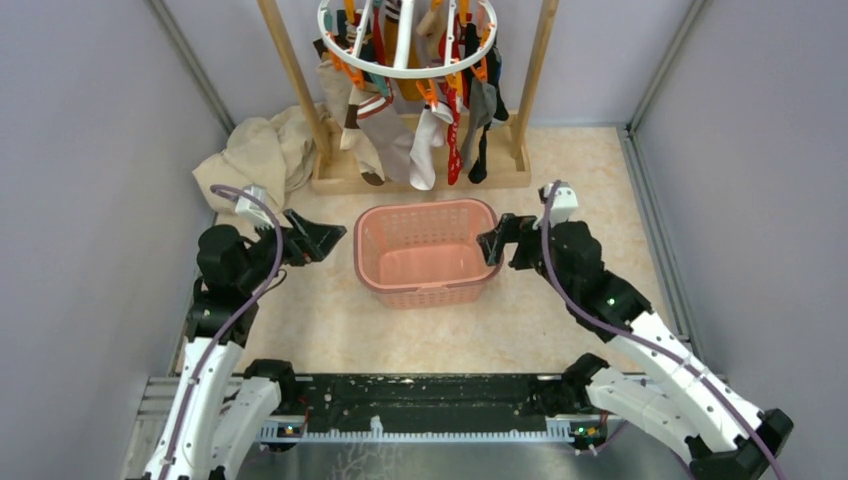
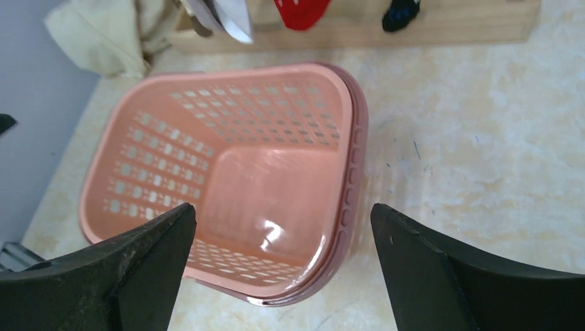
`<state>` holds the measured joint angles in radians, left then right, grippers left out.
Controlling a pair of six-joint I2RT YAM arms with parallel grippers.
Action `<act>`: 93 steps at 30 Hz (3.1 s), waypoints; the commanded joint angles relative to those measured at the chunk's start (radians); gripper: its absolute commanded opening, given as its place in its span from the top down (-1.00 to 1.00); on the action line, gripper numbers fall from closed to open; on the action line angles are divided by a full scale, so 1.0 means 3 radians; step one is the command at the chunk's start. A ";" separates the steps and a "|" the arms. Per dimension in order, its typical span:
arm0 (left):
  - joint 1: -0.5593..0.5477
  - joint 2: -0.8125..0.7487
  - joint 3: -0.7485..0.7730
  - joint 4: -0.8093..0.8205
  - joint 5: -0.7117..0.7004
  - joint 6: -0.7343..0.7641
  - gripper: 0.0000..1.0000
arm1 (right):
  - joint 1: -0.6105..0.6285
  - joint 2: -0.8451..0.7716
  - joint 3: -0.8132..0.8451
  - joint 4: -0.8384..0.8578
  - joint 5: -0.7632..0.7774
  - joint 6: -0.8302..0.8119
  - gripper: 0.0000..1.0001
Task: Remove the socks clipped to the hanger
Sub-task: Move the bin to the center of the board, then move the clothesline to the center of the board.
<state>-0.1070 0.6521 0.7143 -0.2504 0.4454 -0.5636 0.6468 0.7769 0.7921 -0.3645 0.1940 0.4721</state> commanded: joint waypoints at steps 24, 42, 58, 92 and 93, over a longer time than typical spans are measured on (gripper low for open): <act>-0.0017 -0.0369 -0.0326 0.0303 0.0081 0.0150 -0.98 | -0.0005 0.0132 -0.0035 0.0117 0.0025 0.0022 -0.97; -0.0017 0.0162 0.0288 -0.0268 -0.0463 0.0342 -0.98 | -0.0004 -0.0013 -0.0094 0.0076 0.0331 -0.0020 -0.94; -0.0017 0.0332 0.0272 -0.0037 -0.0187 0.0420 -0.98 | -0.0006 0.0026 0.0127 0.0176 0.0037 -0.0014 -0.97; -0.0293 0.1495 0.0129 0.2875 0.0199 0.0285 -0.98 | -0.0006 0.0032 -0.0207 0.0516 -0.0579 0.0043 -0.47; -0.0339 0.1551 0.0163 0.2917 0.0163 0.0304 -0.98 | -0.0004 0.0033 -0.0207 0.0517 -0.0590 0.0044 -0.46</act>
<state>-0.1581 1.0718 0.7143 0.4706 0.4992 -0.5026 0.6468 0.7998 0.7269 -0.2478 0.0448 0.4679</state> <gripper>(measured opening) 0.989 0.741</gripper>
